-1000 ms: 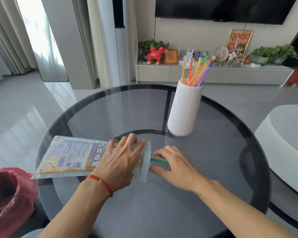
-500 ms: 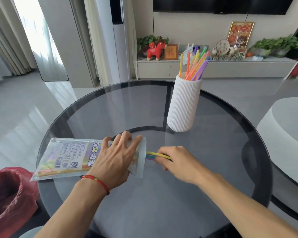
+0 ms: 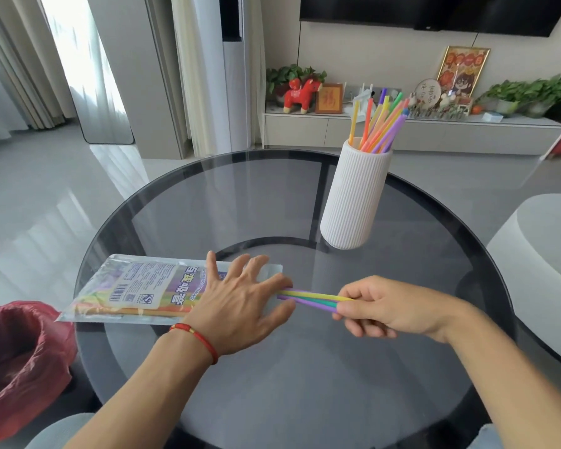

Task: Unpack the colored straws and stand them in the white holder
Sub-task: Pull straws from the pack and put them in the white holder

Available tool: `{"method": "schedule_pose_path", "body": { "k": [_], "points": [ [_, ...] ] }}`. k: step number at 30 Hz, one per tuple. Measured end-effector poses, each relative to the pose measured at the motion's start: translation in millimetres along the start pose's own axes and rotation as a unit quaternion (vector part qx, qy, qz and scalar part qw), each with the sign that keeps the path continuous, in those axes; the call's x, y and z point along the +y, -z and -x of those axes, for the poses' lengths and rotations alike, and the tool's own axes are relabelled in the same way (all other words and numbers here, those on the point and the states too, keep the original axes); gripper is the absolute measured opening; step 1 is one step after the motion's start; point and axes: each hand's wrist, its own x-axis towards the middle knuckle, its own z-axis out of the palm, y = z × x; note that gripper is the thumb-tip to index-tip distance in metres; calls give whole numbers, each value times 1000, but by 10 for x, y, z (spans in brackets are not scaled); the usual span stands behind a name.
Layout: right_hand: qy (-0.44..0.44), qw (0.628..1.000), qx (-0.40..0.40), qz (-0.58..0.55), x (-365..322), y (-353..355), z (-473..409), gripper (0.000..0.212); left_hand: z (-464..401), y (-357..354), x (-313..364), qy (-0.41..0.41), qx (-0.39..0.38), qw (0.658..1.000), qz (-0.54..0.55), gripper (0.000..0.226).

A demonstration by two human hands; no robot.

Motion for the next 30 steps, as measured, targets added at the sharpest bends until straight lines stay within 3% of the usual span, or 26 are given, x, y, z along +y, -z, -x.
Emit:
{"method": "schedule_pose_path", "body": {
  "k": [5, 6, 8, 10, 11, 12, 13, 15, 17, 21, 23, 26, 30],
  "points": [
    [19, 987, -110, -113, 95, 200, 262, 27, -22, -74, -75, -4, -8, 999, -48, 26],
    [36, 981, -133, -140, 122, 243, 277, 38, -23, -74, -67, -4, -11, 999, -44, 28],
    [92, 943, -189, -257, 194, 311, 255, 82, -41, -74, -47, 3, -11, 999, -38, 32],
    [155, 861, -258, -410, 264, 352, 208, 123, -56, -73, -43, 21, -8, 999, -30, 33],
    [184, 823, -277, -460, 281, 354, 189, 132, -60, -76, -44, 30, -8, 999, -23, 33],
    [200, 812, -275, -475, 280, 348, 177, 137, -61, -73, -43, 39, -7, 999, -16, 33],
    [202, 830, -254, -454, 272, 319, 160, 138, -63, -70, -41, 47, -7, 999, -12, 32],
    [172, 896, -184, -366, 232, 168, 92, 125, -72, -78, -32, 56, -13, 998, -17, 32],
    [146, 929, -100, -326, 128, -108, -59, 104, -82, -90, -1, 58, -14, 998, -23, 32],
    [173, 926, 184, -280, -158, -726, -481, 47, -80, -139, 108, 24, -10, 1000, -18, 32],
    [173, 914, 292, -223, -230, -835, -583, 34, -66, -158, 100, 14, -4, 1000, -4, 31],
    [169, 901, 371, -149, -293, -590, -471, 31, -40, -177, 8, 13, 2, 999, 32, 32],
    [185, 918, 351, -17, -484, 26, -21, 29, -80, -239, -28, 20, -14, 1000, 10, 47]
  ]
}}
